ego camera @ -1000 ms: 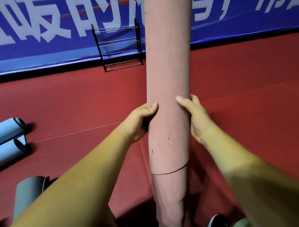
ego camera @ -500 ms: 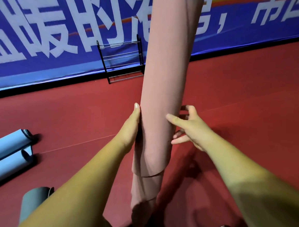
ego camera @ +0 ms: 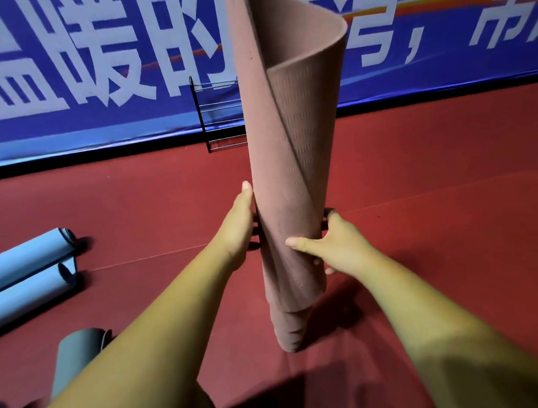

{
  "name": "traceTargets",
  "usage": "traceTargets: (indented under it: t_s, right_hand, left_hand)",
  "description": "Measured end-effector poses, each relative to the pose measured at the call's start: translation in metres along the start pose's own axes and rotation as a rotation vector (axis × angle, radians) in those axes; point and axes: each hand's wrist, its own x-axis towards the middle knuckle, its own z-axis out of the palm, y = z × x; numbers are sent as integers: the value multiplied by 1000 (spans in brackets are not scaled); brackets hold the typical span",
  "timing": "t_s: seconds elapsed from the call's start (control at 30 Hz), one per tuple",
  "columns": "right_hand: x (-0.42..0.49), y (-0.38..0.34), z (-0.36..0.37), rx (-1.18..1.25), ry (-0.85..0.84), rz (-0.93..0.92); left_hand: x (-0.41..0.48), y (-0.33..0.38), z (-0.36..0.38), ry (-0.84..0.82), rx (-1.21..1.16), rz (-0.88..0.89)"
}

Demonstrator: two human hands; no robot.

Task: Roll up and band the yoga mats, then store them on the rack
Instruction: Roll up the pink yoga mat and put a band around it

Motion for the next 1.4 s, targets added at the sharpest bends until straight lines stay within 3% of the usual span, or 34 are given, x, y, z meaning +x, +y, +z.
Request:
traceTargets:
  t_s: [0.13,0.27,0.5,0.63,0.87,0.97,1.1,1.2,1.3,1.4]
  right_hand:
    - [11,6,0,-120,45,-52]
    - [13,1,4,-102,0,-77]
    - [-3,-25,9,15,-45,-148]
    - [-4,-56,-5,3,-70,-70]
    - [-12,-158,-55,494,146,-173]
    - [-15,-200,-64,536,73,-126]
    - [-13,-211,-62,537,160,-75]
    - [-15,-207,-60,546,178,-62]
    - [-13,-198,-61,565,175,-16]
    - [-13,-190,-69,519,134,42]
  left_hand:
    - [-8,7,-3,-3,2,-15]
    - [-21,32,-1,84,-24,182]
    - [-57,112,-16,177,14,373]
    - [-71,143,-25,158,82,228]
    - [-92,153,-28,68,162,160]
    - [-101,155,-27,-9,153,152]
    - [-115,160,-24,-123,37,125]
    - [-116,154,-18,-39,-52,104]
    - [-115,137,-3,90,19,121]
    - [-113,118,3,62,51,67]
